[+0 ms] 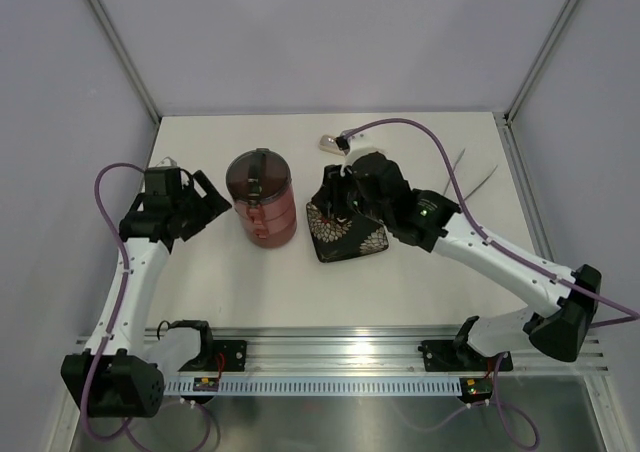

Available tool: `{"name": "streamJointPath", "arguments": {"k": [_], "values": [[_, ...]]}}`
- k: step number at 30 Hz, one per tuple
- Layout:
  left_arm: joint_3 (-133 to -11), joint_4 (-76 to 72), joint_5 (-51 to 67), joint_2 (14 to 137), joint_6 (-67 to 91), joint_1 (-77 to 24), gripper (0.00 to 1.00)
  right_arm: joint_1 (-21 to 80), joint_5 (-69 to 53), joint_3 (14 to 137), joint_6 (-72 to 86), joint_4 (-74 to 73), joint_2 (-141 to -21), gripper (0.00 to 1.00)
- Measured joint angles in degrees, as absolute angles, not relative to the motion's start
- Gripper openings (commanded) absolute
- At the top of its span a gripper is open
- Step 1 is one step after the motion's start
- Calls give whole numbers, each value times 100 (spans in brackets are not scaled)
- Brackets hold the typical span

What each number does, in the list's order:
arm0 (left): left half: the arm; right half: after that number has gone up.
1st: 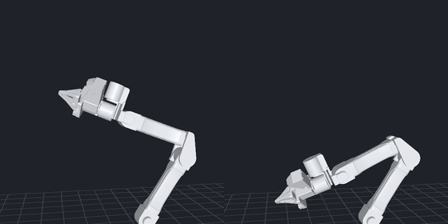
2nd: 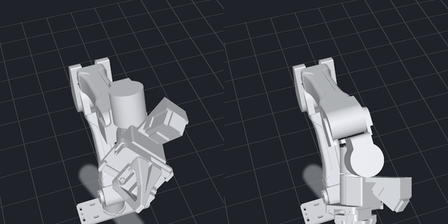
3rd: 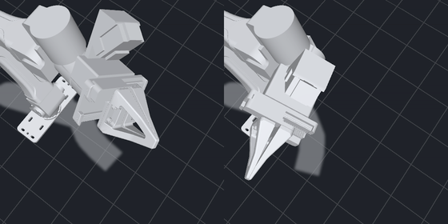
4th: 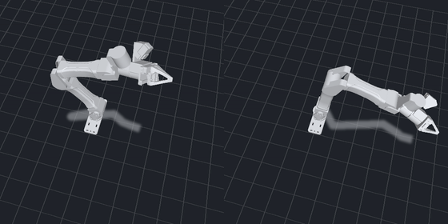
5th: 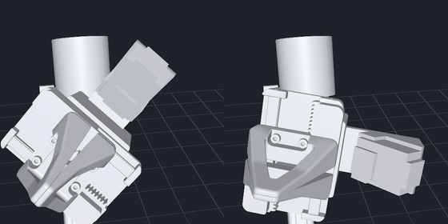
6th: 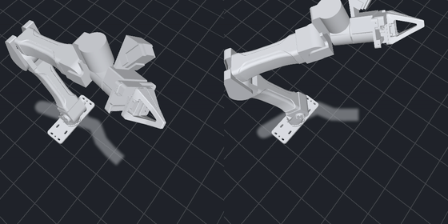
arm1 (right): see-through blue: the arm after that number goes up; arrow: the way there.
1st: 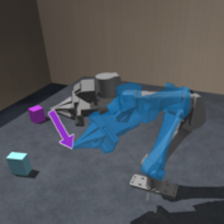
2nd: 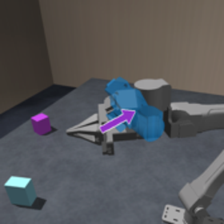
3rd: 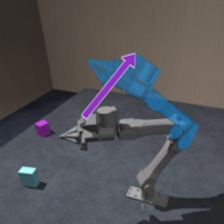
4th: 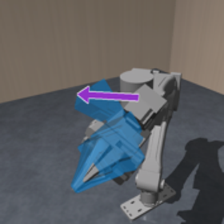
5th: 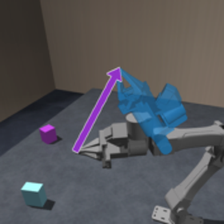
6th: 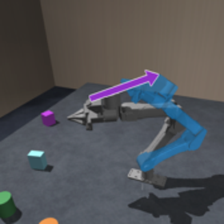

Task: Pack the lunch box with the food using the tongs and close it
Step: Adjust the fastener in the packing box.

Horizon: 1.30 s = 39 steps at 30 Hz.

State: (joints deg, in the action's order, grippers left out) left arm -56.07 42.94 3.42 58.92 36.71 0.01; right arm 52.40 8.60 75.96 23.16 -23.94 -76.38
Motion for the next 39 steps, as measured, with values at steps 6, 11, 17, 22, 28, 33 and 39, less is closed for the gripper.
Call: {"name": "streamJointPath", "arguments": {"k": [6, 11, 17, 22, 28, 33, 39], "values": [[-5457, 4722, 729, 5345, 3756, -152, 82, 5505, 447, 7782, 2840, -2475, -8230, 46], [-5063, 4746, 1048, 4560, 3739, -156, 82, 5518, 401, 7618, 3122, -2648, -8171, 51], [-4713, 4687, 1197, 3476, 3343, -460, 93, 5518, 731, 7172, 3247, -2991, -7553, 54], [-4814, 4600, 886, 3747, 2856, -1131, 94, 5518, 1028, 6943, 3365, -3382, -7072, 55], [-5035, 4466, 246, 4340, 2515, -2174, 91, 5518, 1291, 6906, 3463, -3835, -6827, 56], [-5433, 4362, -644, 4906, 2563, -3227, 88, 5518, 1433, 6908, 3483, -4139, -6702, 57], [-5601, 4193, -1570, 5247, 2825, -3732, 82, 5518, 1564, 6921, 3468, -4480, -6692, 59]]}}
